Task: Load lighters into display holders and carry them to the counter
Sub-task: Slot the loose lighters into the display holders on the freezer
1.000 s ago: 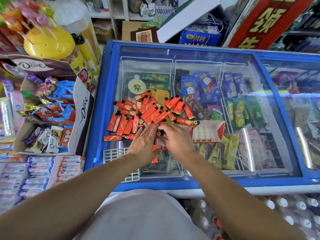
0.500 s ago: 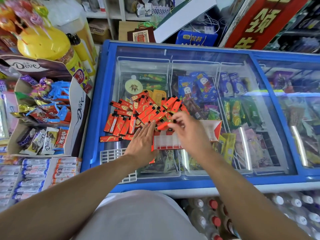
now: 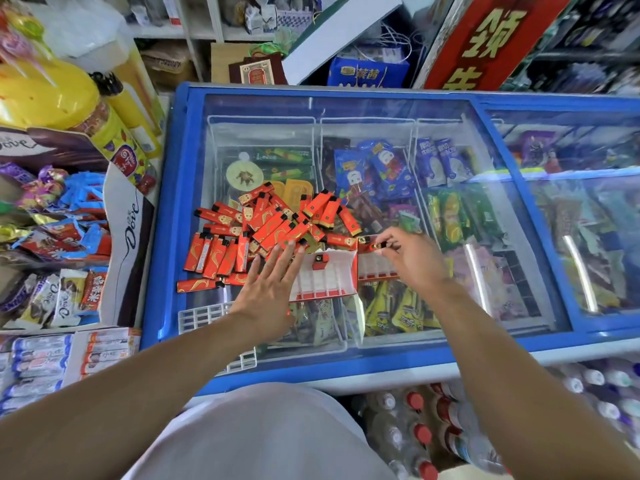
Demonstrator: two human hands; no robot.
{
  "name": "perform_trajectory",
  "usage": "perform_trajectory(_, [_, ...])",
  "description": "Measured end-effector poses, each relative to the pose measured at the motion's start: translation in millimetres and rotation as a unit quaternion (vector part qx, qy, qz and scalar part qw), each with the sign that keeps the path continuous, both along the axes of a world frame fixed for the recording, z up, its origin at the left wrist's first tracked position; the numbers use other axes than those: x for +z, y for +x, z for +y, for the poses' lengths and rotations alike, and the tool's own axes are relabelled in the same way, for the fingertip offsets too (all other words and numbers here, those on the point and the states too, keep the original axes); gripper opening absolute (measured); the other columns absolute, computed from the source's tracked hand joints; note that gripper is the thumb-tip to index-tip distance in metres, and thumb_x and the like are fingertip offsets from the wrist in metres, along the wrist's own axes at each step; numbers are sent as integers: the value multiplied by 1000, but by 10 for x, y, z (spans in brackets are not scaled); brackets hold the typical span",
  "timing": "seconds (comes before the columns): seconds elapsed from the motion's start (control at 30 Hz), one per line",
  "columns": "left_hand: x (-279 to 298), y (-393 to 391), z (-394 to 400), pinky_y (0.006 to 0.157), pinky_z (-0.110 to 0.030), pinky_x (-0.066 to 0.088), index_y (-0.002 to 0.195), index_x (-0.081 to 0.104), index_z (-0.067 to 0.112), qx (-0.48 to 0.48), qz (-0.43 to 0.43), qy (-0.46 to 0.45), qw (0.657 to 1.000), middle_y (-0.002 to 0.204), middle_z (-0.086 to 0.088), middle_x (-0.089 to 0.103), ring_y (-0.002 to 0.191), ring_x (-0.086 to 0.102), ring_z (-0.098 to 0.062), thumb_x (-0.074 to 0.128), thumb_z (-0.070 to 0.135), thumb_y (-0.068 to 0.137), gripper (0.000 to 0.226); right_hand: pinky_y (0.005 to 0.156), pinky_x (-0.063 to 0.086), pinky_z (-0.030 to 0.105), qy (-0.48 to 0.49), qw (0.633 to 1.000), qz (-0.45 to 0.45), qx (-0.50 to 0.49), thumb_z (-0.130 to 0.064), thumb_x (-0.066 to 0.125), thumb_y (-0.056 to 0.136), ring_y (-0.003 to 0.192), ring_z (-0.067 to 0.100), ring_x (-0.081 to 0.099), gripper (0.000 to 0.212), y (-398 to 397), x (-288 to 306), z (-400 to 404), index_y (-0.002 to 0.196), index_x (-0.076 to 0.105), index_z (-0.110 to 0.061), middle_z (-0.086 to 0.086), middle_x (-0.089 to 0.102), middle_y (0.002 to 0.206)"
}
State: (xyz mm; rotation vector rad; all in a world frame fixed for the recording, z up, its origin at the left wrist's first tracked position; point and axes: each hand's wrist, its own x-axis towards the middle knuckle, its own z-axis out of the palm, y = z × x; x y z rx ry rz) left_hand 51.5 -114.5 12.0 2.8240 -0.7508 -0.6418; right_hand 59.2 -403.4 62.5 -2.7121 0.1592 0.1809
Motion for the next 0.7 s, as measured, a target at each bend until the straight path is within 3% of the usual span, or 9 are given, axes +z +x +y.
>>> perform_trajectory(0.17, [24, -19, -17, 124, -51, -6, 145, -42, 26, 3, 9, 6, 1000, 156, 1, -43, 147, -32, -25, 70, 40, 86, 128, 81, 53, 29, -40, 999, -10, 11, -32, 70, 91, 98, 13, 69, 16, 7, -34, -23, 107, 70, -33, -7, 75, 104])
perform_trajectory(0.33, [25, -23, -23, 125, -51, -3, 146, -41, 27, 9, 15, -5, 1000, 156, 2, -43, 148, -30, -25, 71, 34, 85, 128, 81, 55, 30, -48, 998, -1, 26, -37, 70, 90, 94, 10, 69, 20, 40, -17, -56, 110, 70, -35, -10, 75, 103])
perform_trajectory(0.5, [-30, -13, 31, 126, -47, -1, 150, -35, 29, 9, 5, -47, 999, 158, 7, -40, 150, -25, -20, 69, 39, 86, 122, 72, 45, 24, -75, 997, -17, 31, -40, 72, 88, 84, 8, 60, 32, 40, -6, -7, 119, 68, -33, -11, 64, 108])
perform_trajectory(0.57, [-16, -5, 47, 126, -43, -1, 152, -31, 28, 23, 19, -89, 996, 160, 9, -35, 151, -21, -14, 69, 36, 87, 119, 71, 49, 26, -72, 996, -42, 27, -38, 74, 87, 83, 7, 58, 37, 20, 46, 52, 122, 66, -31, -11, 60, 107])
perform_trajectory(0.63, [-10, -17, 67, 126, -38, -1, 154, -27, 25, 62, 18, -130, 989, 163, 9, -26, 152, -16, -10, 68, 35, 89, 116, 70, 50, 27, -60, 992, -103, 44, -36, 74, 87, 86, 10, 60, 29, 5, 85, 244, 114, 69, -28, -10, 60, 102])
perform_trajectory(0.7, [-35, -48, 81, 126, -37, -3, 156, -22, 22, 103, 7, -126, 987, 166, 6, -19, 153, -13, -11, 68, 38, 89, 113, 77, 51, 32, -55, 983, -131, 116, -39, 76, 85, 93, 14, 59, 26, 3, 36, 562, 108, 72, -26, -8, 63, 101])
